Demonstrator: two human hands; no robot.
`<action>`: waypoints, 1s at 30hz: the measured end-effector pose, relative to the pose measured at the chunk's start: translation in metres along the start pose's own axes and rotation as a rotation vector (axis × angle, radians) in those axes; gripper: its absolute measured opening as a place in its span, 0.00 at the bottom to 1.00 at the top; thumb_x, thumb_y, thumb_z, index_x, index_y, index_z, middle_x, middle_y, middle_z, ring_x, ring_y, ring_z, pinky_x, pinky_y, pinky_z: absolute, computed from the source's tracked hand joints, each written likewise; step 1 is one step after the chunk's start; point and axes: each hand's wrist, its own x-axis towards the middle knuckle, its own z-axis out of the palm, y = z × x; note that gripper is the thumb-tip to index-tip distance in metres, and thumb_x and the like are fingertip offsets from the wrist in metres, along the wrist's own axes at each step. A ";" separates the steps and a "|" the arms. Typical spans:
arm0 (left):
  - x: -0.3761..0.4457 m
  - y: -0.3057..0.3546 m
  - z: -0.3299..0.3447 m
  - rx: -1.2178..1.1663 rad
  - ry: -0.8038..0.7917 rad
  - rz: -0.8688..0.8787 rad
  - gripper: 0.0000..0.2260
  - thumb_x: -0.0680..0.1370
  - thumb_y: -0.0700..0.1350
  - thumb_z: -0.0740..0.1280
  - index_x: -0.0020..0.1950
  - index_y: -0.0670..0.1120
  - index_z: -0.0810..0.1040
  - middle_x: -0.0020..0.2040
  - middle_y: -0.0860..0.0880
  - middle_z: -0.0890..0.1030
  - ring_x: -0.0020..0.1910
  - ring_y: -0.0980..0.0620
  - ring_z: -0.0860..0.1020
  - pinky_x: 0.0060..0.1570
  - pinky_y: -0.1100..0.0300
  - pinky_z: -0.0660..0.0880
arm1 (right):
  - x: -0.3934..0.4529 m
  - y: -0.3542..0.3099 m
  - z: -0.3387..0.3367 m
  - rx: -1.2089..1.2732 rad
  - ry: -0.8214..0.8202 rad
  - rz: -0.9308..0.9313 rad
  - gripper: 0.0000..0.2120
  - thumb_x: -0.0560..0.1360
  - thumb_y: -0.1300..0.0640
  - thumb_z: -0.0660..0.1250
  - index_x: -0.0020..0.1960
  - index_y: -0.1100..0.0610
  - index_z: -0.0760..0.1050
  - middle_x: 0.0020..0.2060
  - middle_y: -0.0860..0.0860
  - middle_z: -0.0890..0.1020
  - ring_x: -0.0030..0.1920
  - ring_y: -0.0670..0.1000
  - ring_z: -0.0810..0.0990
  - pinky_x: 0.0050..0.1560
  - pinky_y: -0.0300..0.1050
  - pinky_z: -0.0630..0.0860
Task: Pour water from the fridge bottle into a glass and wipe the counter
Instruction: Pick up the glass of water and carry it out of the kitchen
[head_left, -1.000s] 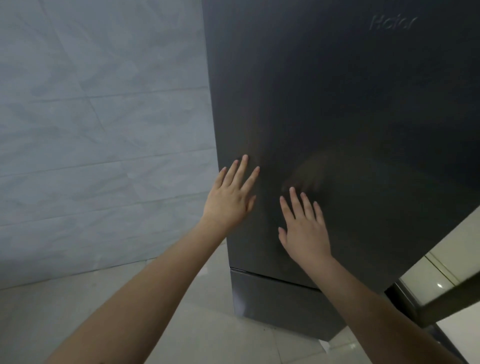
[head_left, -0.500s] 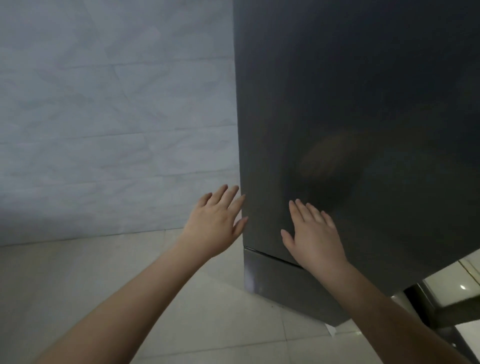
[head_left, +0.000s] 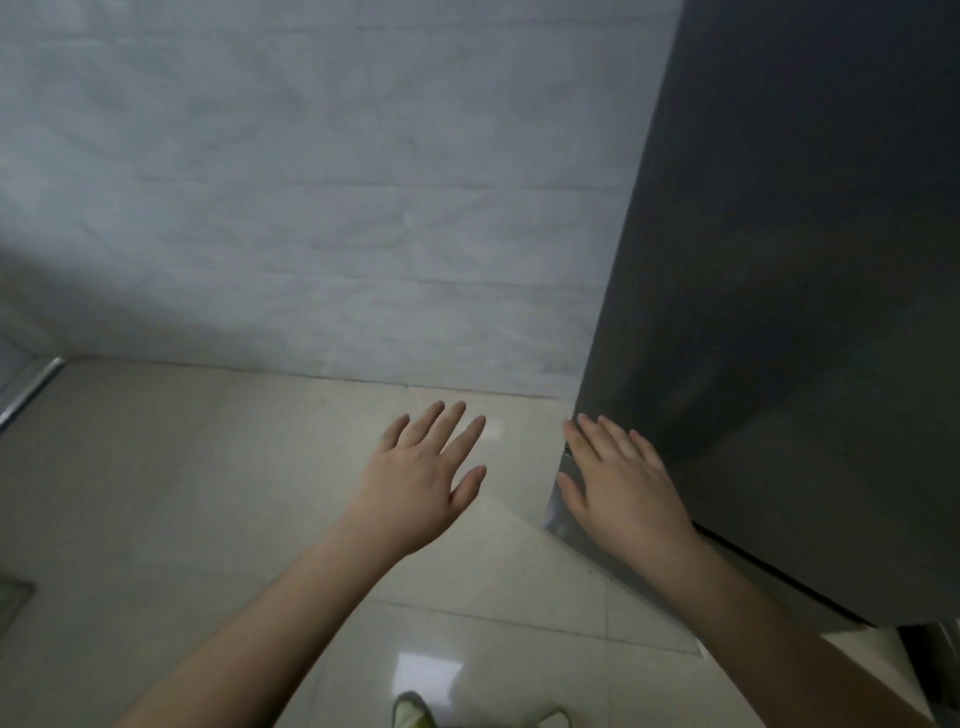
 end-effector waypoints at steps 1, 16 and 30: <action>-0.007 -0.007 0.002 -0.005 -0.009 -0.024 0.26 0.80 0.59 0.51 0.74 0.50 0.71 0.72 0.47 0.73 0.71 0.45 0.71 0.66 0.45 0.70 | 0.002 -0.011 0.004 0.005 -0.005 -0.015 0.29 0.74 0.45 0.52 0.70 0.56 0.72 0.66 0.53 0.77 0.67 0.55 0.74 0.67 0.56 0.69; -0.106 -0.158 0.007 -0.058 -0.008 -0.336 0.28 0.80 0.61 0.48 0.77 0.51 0.65 0.75 0.48 0.69 0.74 0.45 0.67 0.70 0.44 0.66 | 0.053 -0.186 0.016 -0.001 -0.013 -0.242 0.27 0.76 0.46 0.52 0.69 0.55 0.73 0.66 0.53 0.77 0.65 0.56 0.76 0.64 0.57 0.72; -0.226 -0.263 0.018 -0.079 -0.006 -0.642 0.27 0.79 0.60 0.51 0.74 0.49 0.70 0.72 0.47 0.73 0.71 0.45 0.72 0.66 0.44 0.70 | 0.078 -0.360 0.043 -0.053 -0.018 -0.593 0.28 0.76 0.45 0.49 0.73 0.53 0.68 0.69 0.50 0.73 0.70 0.55 0.71 0.69 0.55 0.66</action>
